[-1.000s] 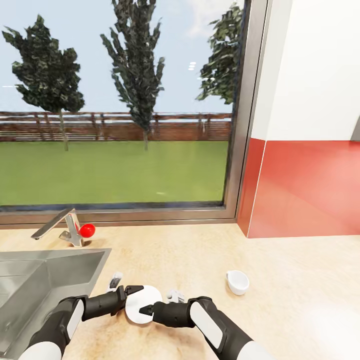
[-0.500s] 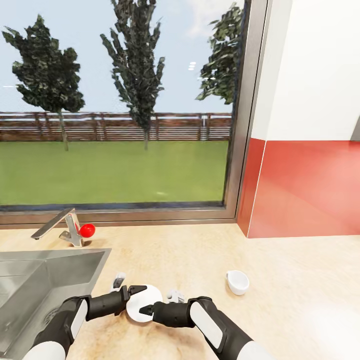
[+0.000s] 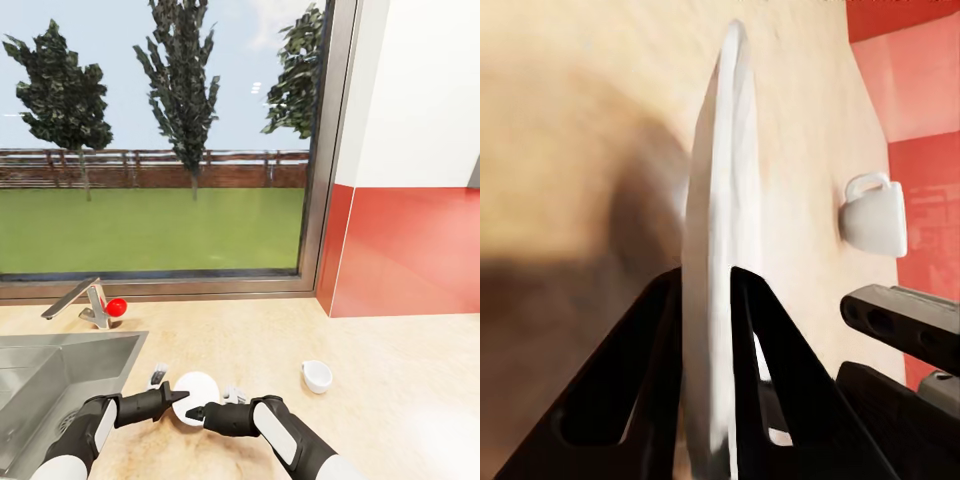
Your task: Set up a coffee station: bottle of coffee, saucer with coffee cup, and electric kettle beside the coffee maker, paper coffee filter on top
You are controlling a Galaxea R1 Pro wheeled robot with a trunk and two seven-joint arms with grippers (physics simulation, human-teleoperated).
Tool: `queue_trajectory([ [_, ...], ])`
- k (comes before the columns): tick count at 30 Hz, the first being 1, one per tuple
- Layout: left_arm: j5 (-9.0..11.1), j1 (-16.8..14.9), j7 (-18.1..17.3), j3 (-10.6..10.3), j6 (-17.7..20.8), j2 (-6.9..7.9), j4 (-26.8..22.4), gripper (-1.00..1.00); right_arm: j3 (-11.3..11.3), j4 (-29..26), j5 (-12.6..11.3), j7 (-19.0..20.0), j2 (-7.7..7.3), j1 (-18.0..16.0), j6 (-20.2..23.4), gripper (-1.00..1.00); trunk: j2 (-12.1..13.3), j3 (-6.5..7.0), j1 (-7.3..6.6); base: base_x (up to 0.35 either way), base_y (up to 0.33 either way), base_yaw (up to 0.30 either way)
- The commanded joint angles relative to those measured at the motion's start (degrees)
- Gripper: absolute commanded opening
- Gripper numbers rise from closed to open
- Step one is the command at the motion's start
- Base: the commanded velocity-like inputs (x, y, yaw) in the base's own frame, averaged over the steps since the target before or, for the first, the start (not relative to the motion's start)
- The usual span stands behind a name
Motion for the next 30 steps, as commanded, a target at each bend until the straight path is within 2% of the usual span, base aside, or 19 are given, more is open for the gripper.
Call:
queue_trajectory([
  [1,0.0,0.0,-0.2,0.2,0.3,-0.02,0.0,-1.0,0.1,0.1,0.5,0.1,0.0,0.0,0.2,1.0,0.0,-0.03,0.03,0.0,0.0,0.0],
  [14,0.1,0.0,-0.1,0.1,0.3,0.05,0.0,-1.0,0.1,0.1,0.5,0.1,0.0,0.0,0.2,1.0,0.0,-0.03,0.03,0.0,0.0,0.0],
  [25,0.0,-1.0,0.3,0.7,0.4,0.88,-0.9,-1.0,0.1,-0.3,0.4,0.1,0.0,0.0,0.2,1.0,0.0,-0.03,0.03,0.0,0.0,0.0],
  [30,0.1,-2.7,0.0,0.8,0.6,2.47,-1.1,-1.0,0.1,-4.7,0.4,0.1,0.0,0.0,0.2,1.0,0.0,-0.03,0.03,0.0,0.0,0.0],
])
